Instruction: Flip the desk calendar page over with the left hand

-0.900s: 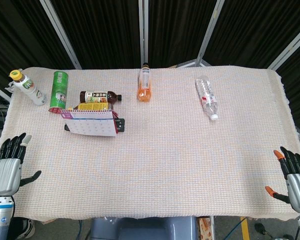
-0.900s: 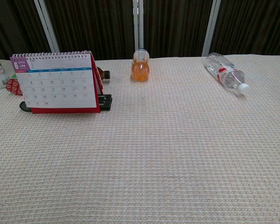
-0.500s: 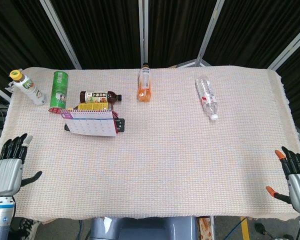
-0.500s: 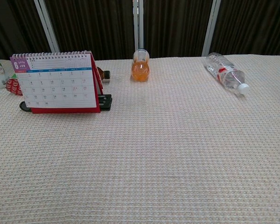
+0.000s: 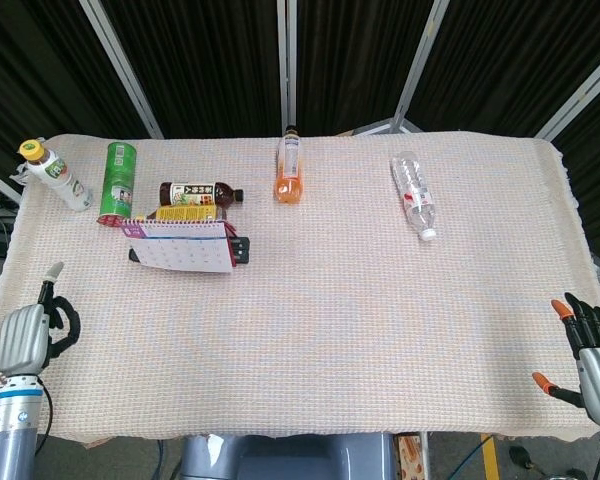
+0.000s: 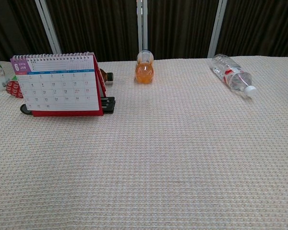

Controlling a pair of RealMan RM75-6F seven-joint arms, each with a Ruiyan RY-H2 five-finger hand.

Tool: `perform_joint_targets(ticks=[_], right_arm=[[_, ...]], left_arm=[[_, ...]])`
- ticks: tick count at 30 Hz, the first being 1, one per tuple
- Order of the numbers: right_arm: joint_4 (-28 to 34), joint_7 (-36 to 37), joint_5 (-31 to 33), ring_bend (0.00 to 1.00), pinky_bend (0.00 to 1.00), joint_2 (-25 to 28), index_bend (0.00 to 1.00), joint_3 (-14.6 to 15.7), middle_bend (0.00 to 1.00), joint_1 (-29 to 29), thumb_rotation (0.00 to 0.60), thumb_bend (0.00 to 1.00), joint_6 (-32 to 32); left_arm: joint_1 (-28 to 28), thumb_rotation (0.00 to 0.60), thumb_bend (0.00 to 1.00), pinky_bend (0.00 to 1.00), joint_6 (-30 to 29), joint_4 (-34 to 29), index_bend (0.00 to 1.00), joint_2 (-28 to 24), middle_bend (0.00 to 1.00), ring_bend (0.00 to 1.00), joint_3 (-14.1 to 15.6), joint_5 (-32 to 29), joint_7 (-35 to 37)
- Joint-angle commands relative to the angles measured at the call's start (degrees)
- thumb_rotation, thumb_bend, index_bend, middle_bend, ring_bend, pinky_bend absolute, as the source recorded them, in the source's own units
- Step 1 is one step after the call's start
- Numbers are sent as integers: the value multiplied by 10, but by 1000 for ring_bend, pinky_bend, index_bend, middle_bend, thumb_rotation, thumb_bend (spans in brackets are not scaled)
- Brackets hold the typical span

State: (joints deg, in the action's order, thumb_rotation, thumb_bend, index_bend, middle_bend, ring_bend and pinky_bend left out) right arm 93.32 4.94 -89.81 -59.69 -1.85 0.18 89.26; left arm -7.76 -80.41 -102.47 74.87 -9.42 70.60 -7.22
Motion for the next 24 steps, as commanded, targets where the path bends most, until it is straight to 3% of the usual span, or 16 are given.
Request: perform_joint_targets(ticks=[1,4,6,24], right_arm=[[2,3,-1,0,0,2,3,-1,0,0,600,0,2],[3,8,2,0,0,4,3,-2,0,1,600,0,-2],[2,9,4,0,0,4,3,-2,0,2,600,0,-4],[-3,22,18,0,0,6,3,-7,0,5,600,0,-15]], left_arm=[[-43,600,707,606,125,2,0,-2,638,650,-36,-118,65],[-85,600,719,607,217,32,0,0,638,650,-54,-210,66],[-103,600,720,607,243,40,0,2,638,650,-59,-247,59],[-197,600,725,607,290,114,0,66,638,650,-58,-375,-1]])
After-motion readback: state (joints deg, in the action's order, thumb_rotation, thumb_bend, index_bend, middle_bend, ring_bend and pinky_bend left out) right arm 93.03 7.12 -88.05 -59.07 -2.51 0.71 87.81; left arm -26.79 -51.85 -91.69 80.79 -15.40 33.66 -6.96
